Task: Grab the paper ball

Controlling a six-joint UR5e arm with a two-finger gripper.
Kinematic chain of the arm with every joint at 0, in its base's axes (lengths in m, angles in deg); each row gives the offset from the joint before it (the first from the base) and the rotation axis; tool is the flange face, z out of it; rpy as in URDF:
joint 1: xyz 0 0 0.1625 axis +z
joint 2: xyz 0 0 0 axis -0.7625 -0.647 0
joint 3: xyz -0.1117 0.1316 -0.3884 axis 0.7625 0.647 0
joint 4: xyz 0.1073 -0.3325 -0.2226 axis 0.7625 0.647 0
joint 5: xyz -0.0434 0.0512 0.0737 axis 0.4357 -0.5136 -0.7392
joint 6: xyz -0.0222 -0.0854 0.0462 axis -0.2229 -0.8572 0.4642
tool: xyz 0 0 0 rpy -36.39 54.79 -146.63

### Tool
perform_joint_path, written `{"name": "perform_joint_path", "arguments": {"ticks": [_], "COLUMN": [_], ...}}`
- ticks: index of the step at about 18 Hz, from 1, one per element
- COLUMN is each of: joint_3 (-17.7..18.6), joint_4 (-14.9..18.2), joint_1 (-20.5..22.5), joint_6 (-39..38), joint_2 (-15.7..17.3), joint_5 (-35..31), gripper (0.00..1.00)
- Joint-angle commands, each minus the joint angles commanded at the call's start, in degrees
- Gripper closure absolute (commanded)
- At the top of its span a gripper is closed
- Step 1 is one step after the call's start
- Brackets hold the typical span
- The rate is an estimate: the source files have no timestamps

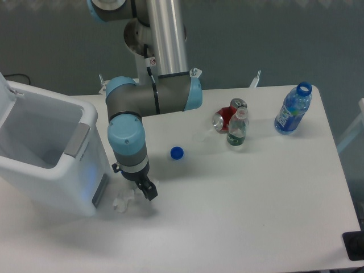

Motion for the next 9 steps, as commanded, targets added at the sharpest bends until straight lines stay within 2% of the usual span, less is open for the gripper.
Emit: {"name": "perform_joint_path", "arguments": {"ticks": [5,9], "joint_3": [0.0,-0.6], "joint_4": [0.1,0.1], "joint_1": [-0.1,0.5], "joint_6": [-0.2,-0.1], "joint_2": [-1.1,-0.4], "joint_5": [-2.6,-2.2], "gripper": [0.36,0.86]}}
